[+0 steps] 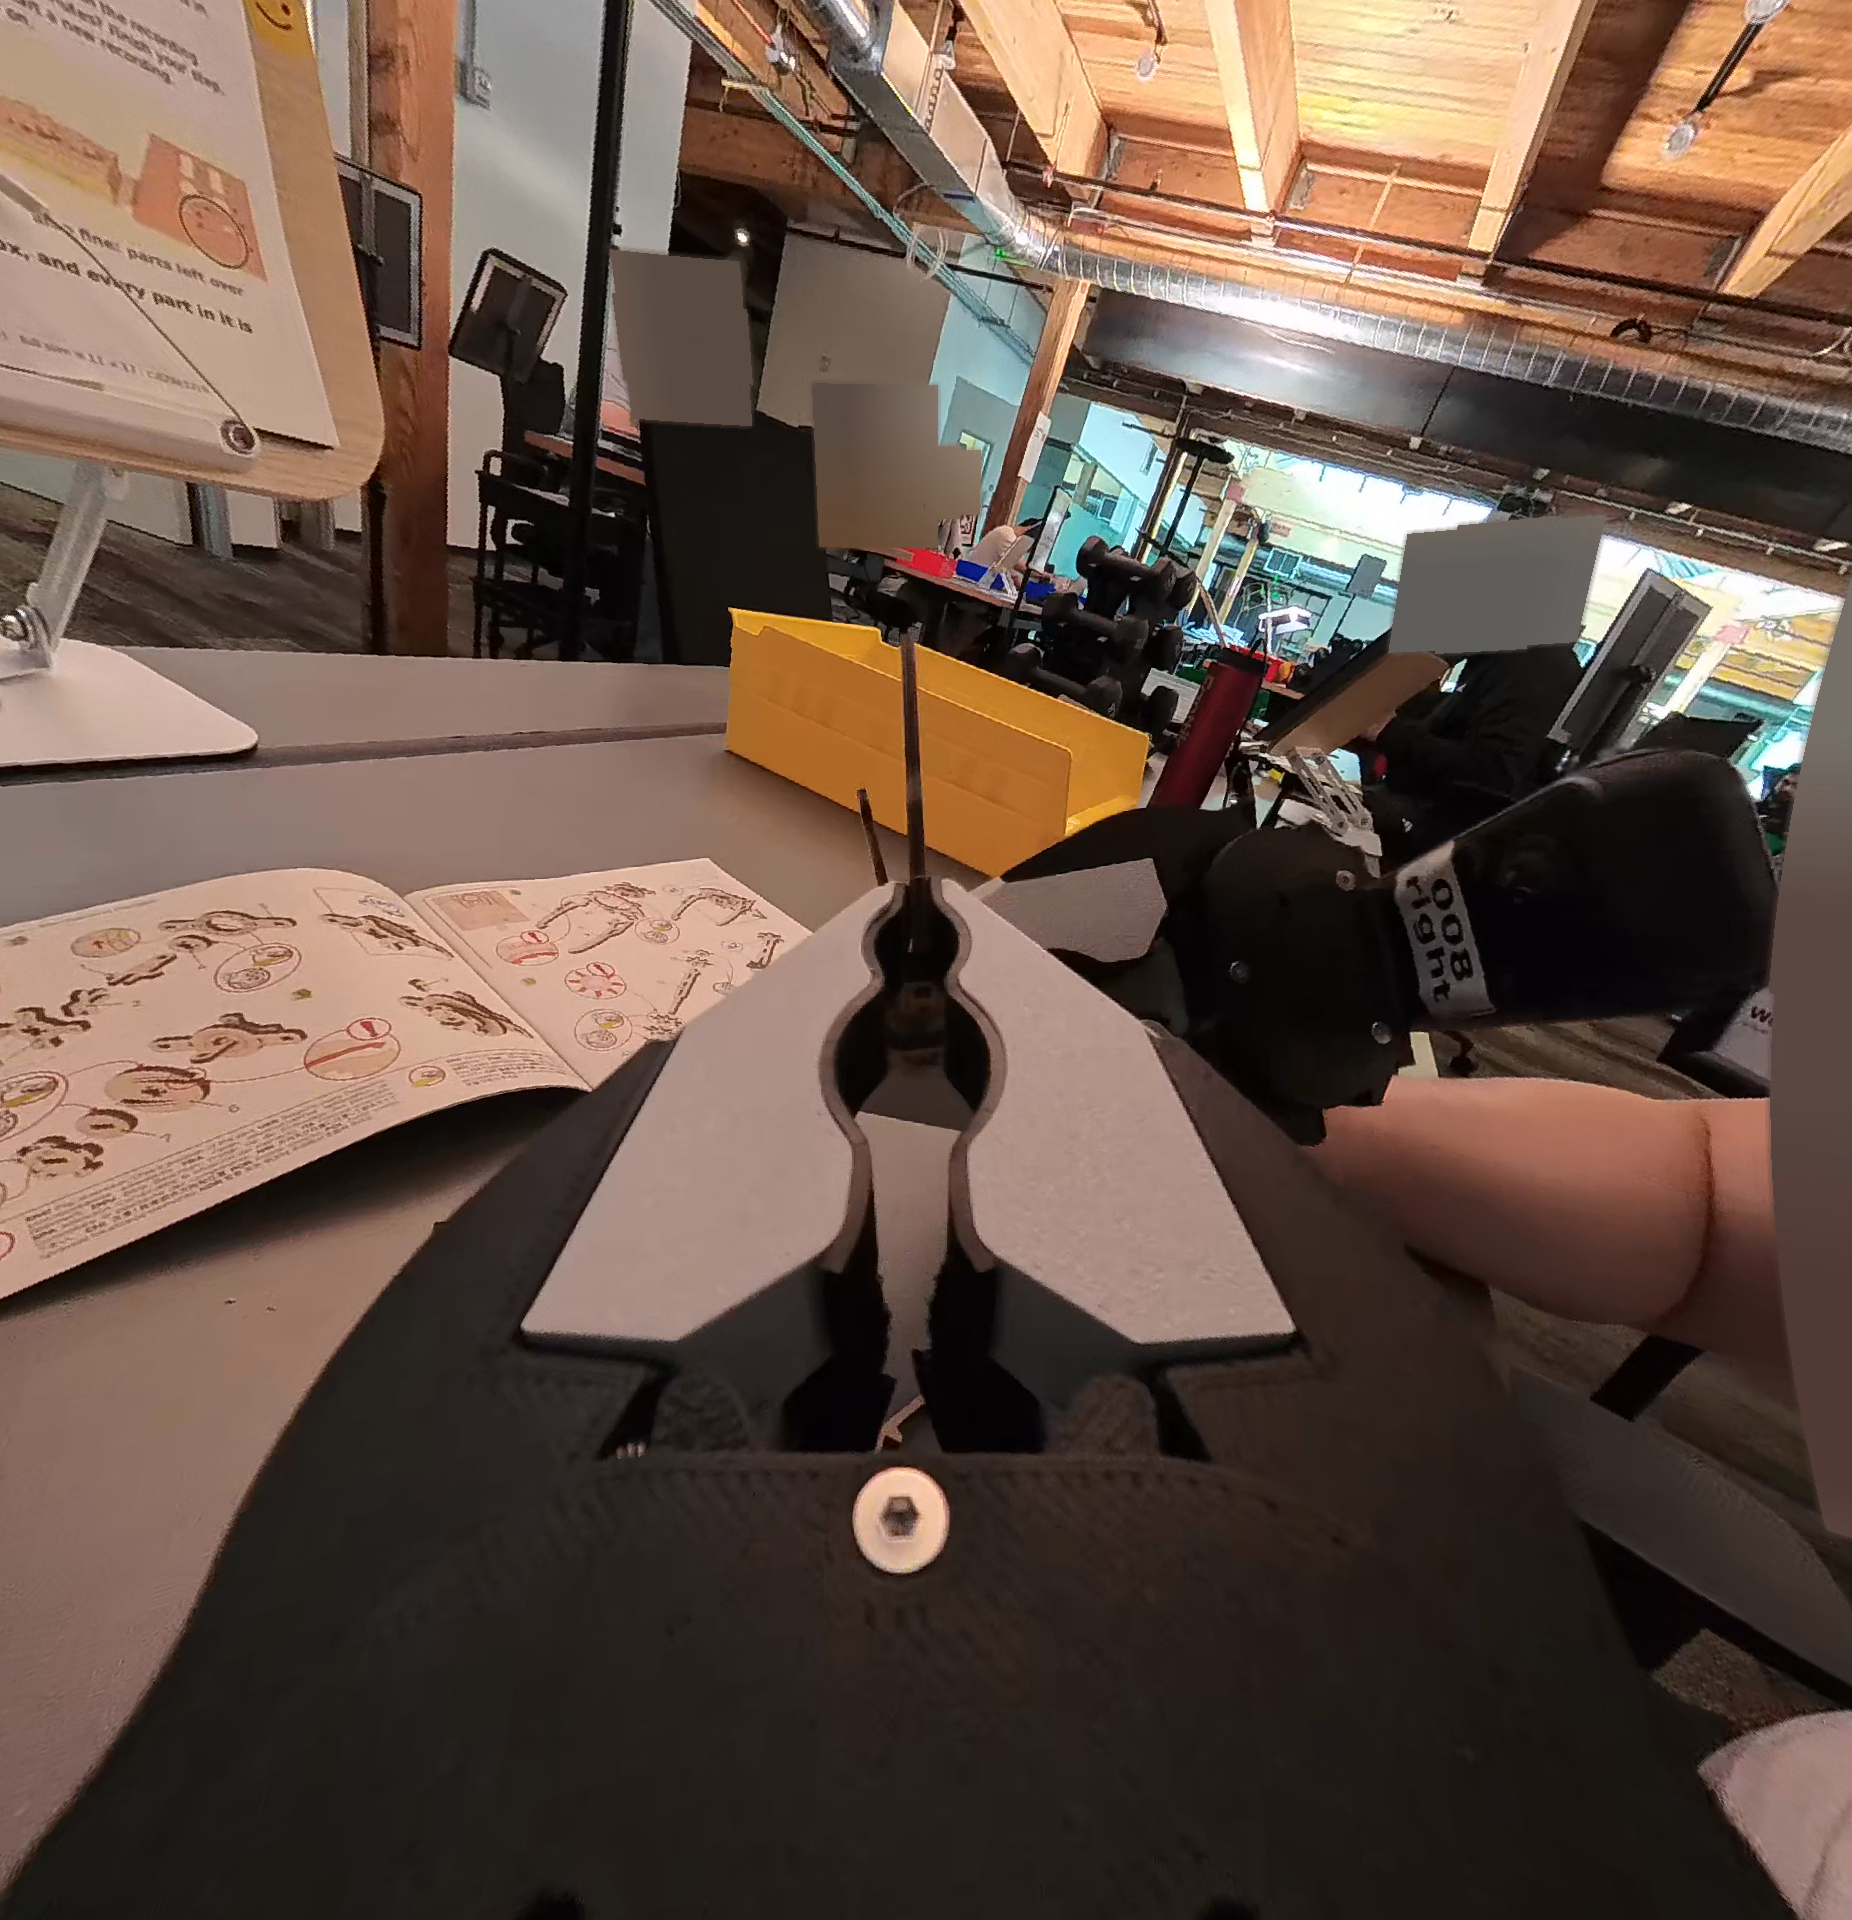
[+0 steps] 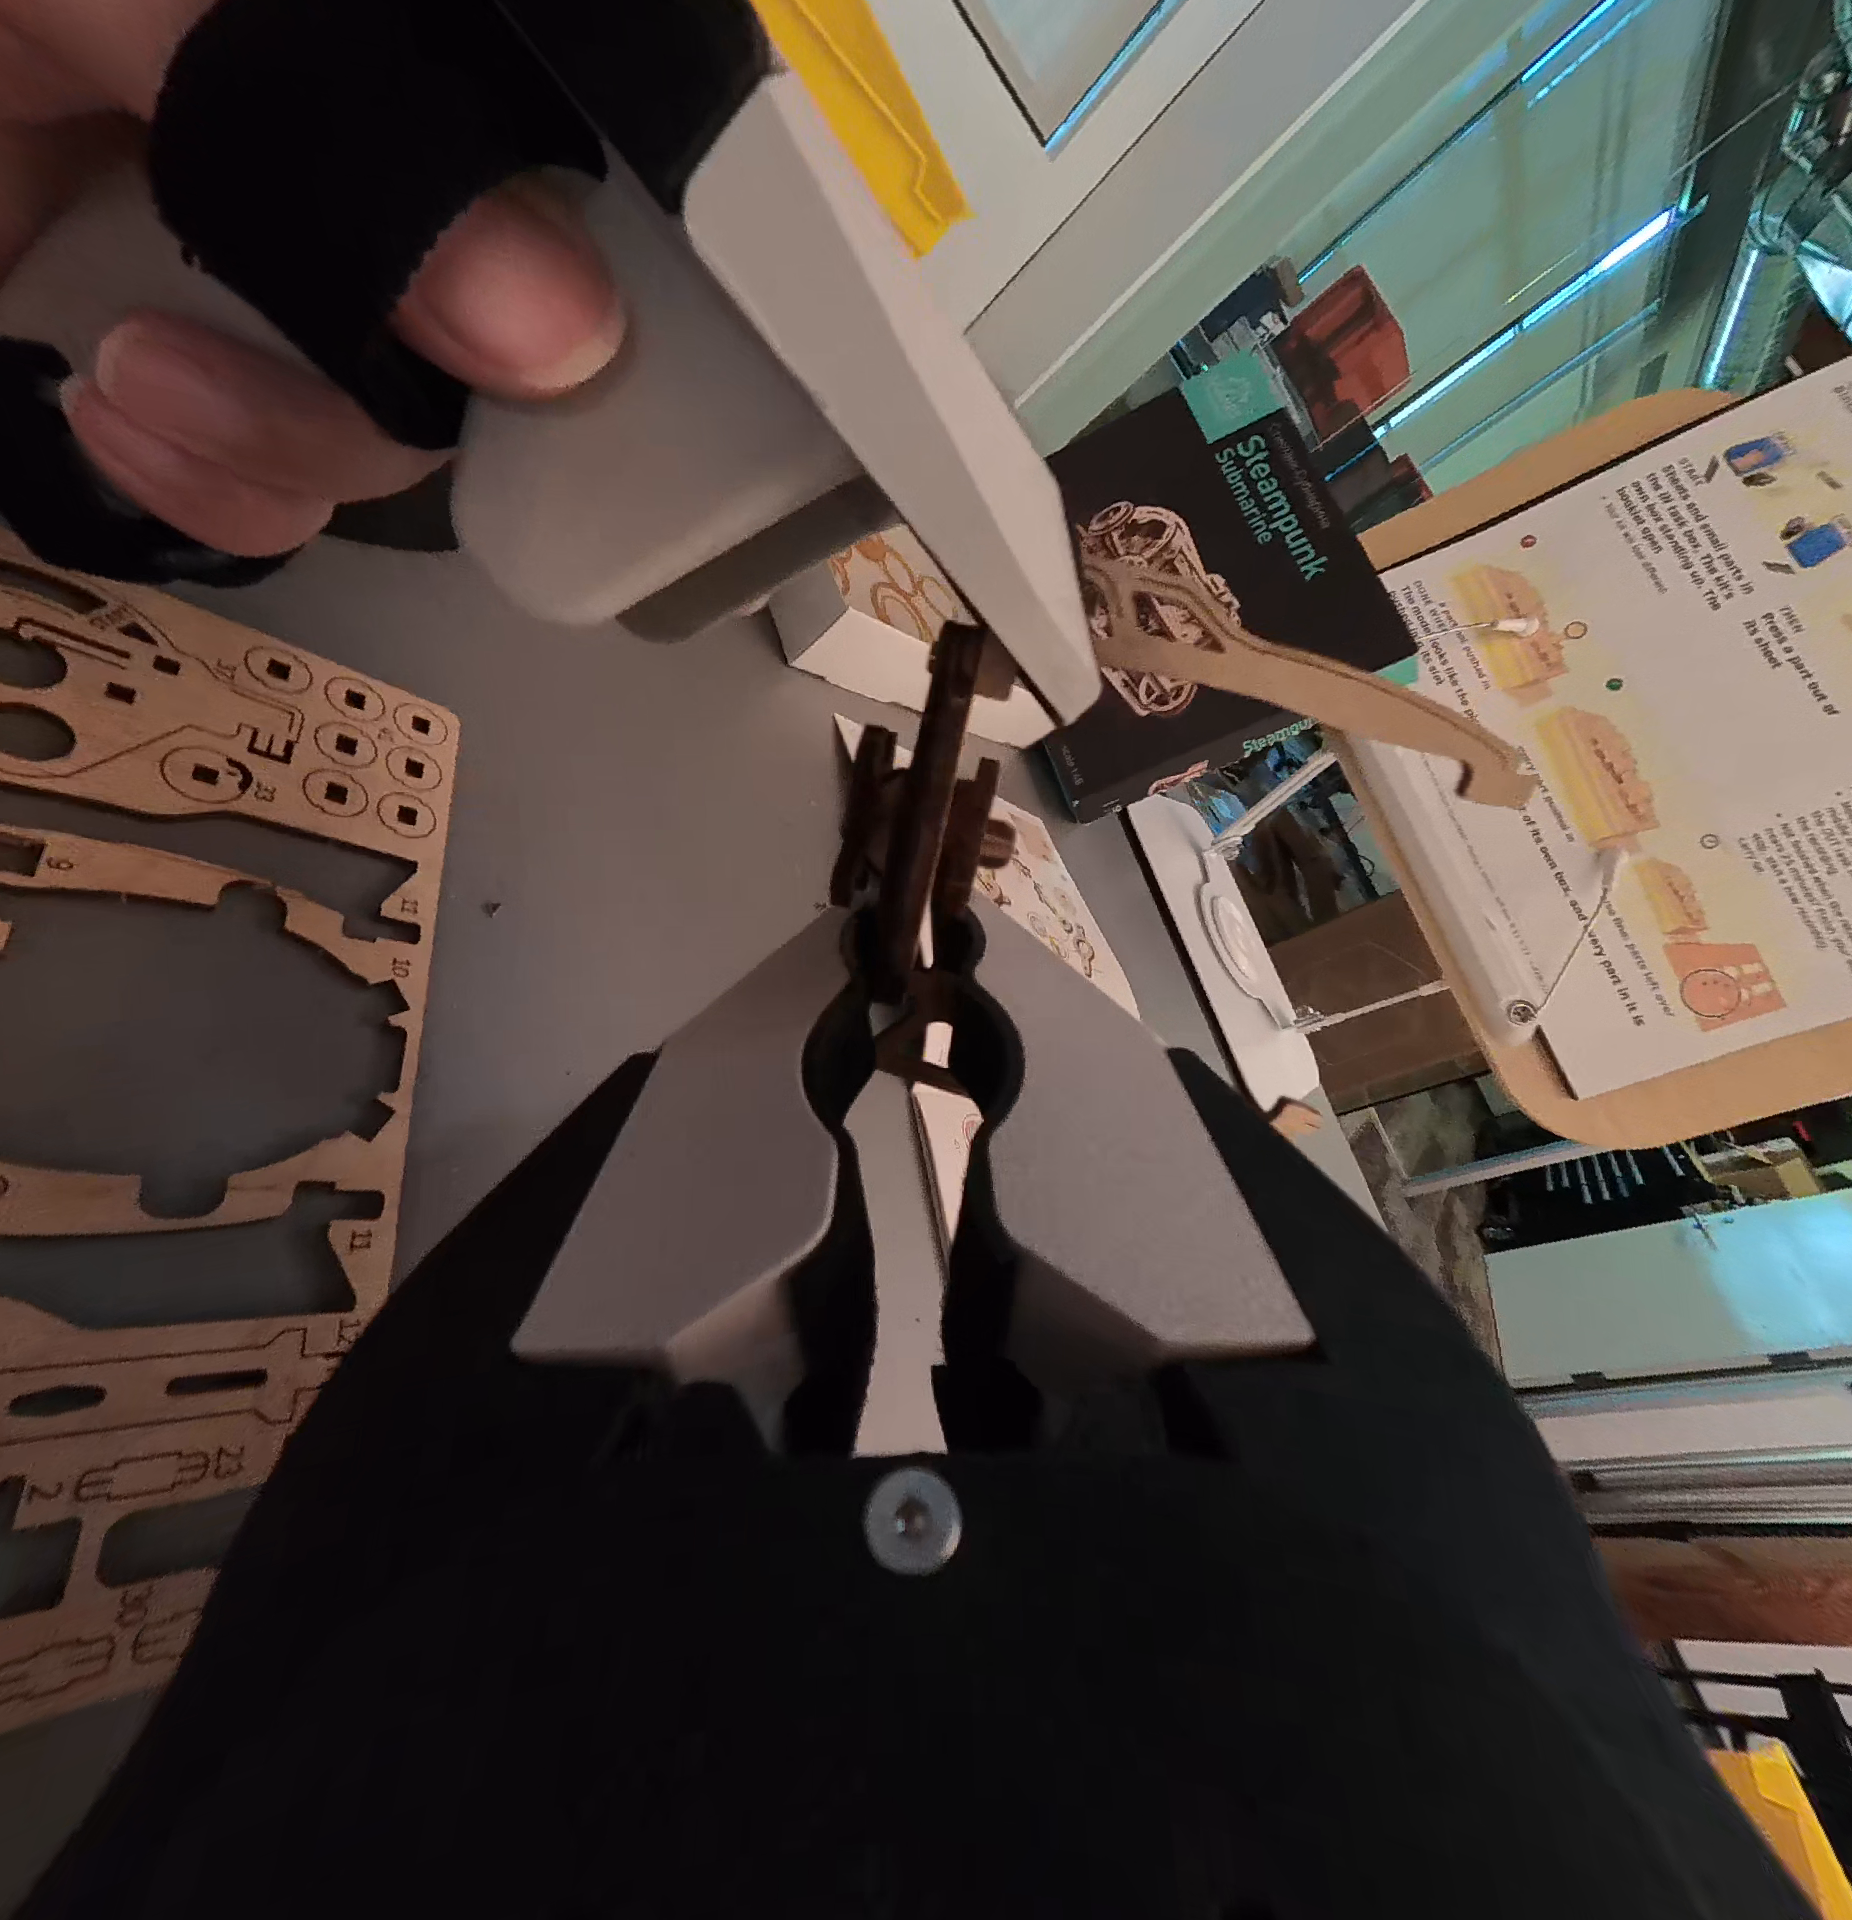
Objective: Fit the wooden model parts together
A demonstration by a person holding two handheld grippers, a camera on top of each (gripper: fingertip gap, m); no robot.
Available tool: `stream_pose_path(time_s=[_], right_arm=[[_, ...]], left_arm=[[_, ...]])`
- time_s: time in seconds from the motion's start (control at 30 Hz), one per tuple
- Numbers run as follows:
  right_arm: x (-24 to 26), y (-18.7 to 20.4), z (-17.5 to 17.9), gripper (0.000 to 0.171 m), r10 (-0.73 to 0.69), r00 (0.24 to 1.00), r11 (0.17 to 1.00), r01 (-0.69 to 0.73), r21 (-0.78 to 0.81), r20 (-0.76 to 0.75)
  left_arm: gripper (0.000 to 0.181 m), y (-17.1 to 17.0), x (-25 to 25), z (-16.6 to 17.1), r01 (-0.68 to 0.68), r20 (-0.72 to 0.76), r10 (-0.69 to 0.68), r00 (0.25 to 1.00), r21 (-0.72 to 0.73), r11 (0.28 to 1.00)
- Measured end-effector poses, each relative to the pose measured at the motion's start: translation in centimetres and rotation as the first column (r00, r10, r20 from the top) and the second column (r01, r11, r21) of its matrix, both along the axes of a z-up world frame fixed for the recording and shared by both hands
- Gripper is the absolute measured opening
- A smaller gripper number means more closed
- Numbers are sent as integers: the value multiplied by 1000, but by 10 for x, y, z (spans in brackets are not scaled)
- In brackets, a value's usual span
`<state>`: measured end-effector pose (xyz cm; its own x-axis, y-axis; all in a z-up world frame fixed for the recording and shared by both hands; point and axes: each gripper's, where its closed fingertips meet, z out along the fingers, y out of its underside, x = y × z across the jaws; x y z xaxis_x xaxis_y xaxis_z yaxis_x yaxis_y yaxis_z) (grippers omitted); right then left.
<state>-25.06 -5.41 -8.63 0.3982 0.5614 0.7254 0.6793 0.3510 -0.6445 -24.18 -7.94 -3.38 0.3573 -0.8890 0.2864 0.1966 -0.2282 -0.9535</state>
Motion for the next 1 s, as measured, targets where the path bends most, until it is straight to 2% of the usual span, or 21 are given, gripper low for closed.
stream_pose_path(time_s=[0.37,0.53,0.6,0.8,1.0], right_arm=[[-1,0,-7,6,-1,999,1000,1,-6,48],[-2,4,2,8,-31,994,996,22,-82,-105],[-2,6,2,9,-50,995,997,45,-65,-85],[0,7,4,10,-68,986,992,51,-113,-154],[2,4,10,6,-39,991,999,34,-35,-127]], left_arm=[[0,2,0,-5,-2,-16,2,1000,-25,1000],[0,5,-3,-1,-16,19,17,1000,-29,999],[0,5,-4,1,-18,27,18,999,-25,1000],[1,-1,1,3,-19,-3,20,1000,46,999],[1,-6,3,6,-10,1,10,1000,88,996]])
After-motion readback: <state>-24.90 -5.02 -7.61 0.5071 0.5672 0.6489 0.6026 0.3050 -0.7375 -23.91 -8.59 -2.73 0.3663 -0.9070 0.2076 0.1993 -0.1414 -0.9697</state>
